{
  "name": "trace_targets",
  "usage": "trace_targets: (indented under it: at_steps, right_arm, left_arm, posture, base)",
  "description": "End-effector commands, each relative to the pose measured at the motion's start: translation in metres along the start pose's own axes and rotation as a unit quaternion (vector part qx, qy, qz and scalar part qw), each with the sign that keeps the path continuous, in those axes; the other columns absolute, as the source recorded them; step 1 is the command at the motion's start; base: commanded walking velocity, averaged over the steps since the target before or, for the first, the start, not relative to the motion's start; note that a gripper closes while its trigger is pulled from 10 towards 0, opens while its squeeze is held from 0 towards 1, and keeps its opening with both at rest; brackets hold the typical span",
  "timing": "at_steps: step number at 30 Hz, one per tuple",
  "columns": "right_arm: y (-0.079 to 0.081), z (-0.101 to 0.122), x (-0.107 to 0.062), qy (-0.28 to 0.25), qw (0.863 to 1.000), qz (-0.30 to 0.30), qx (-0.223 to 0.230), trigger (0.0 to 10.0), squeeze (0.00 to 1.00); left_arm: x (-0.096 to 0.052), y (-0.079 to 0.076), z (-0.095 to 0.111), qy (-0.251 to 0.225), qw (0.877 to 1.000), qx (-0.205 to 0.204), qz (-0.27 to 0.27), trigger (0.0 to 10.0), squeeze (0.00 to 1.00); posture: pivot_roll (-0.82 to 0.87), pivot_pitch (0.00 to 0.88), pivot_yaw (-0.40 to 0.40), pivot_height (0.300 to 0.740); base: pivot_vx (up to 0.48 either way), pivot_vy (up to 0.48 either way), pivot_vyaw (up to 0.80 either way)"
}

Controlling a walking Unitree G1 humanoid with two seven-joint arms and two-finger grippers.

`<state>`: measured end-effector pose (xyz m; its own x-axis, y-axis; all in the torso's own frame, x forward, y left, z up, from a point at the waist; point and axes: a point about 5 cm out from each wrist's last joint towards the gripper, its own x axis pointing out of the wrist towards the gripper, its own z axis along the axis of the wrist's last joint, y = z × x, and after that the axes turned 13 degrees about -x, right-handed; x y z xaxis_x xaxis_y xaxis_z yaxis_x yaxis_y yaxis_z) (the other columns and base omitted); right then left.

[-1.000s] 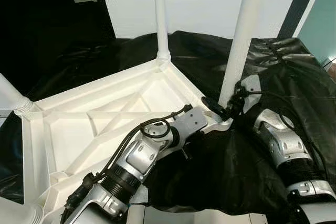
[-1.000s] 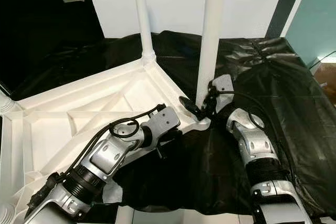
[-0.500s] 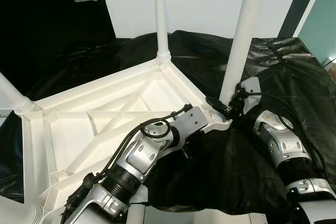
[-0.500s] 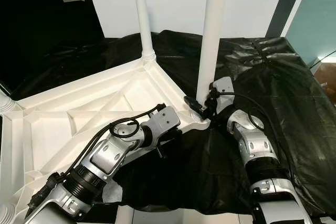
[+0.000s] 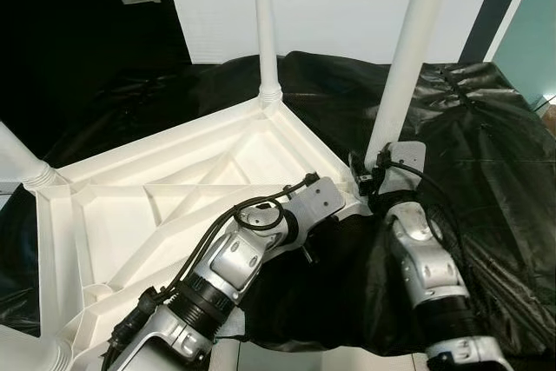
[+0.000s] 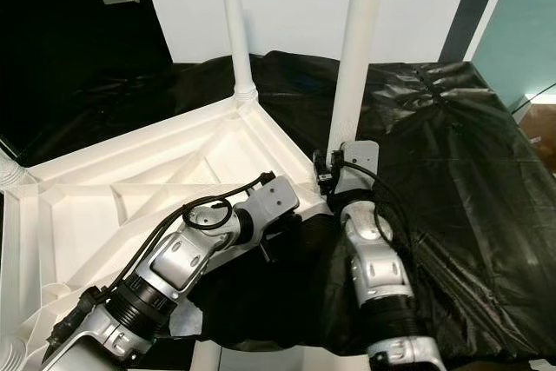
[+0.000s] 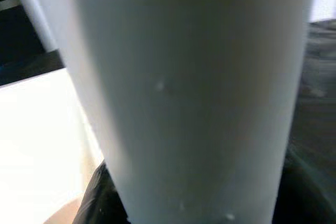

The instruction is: Building children table

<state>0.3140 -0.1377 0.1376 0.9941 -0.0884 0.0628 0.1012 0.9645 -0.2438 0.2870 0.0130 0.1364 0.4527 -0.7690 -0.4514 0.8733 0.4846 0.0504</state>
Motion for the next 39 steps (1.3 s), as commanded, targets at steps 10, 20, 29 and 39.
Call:
trace_targets:
  at_steps: [10,20,29,39]
  right_arm:
    - [0.011,-0.018,-0.01,0.057,0.998,-0.004,0.015,10.0,0.0]
    - [0.006,0.0,-0.01,-0.001,0.999,0.002,0.035,10.0,1.0]
    - [-0.025,-0.005,-0.023,-0.052,0.995,0.079,0.03,10.0,1.0]
    - [-0.048,-0.017,-0.017,-0.049,0.979,0.197,-0.013,10.0,0.0]
  left_arm:
    - [-0.003,-0.003,0.004,-0.008,1.0,0.011,0.002,10.0,0.0]
    - [-0.003,-0.005,0.002,-0.007,1.0,0.008,0.004,10.0,0.0]
    - [-0.003,-0.003,0.001,-0.006,1.0,0.008,0.008,10.0,0.0]
    - [-0.001,-0.002,0.003,-0.009,1.0,0.009,0.008,10.0,0.0]
  posture:
    - [-0.06,0.0,0.017,0.74]
    - [-0.06,0.0,0.012,0.74]
    - [-0.07,0.0,0.007,0.74]
    - [-0.08,0.0,0.008,0.74]
  base:
    - [0.0,0.0,0.0]
    - [0.0,0.0,0.0]
    - [0.0,0.0,0.0]
    - [0.0,0.0,0.0]
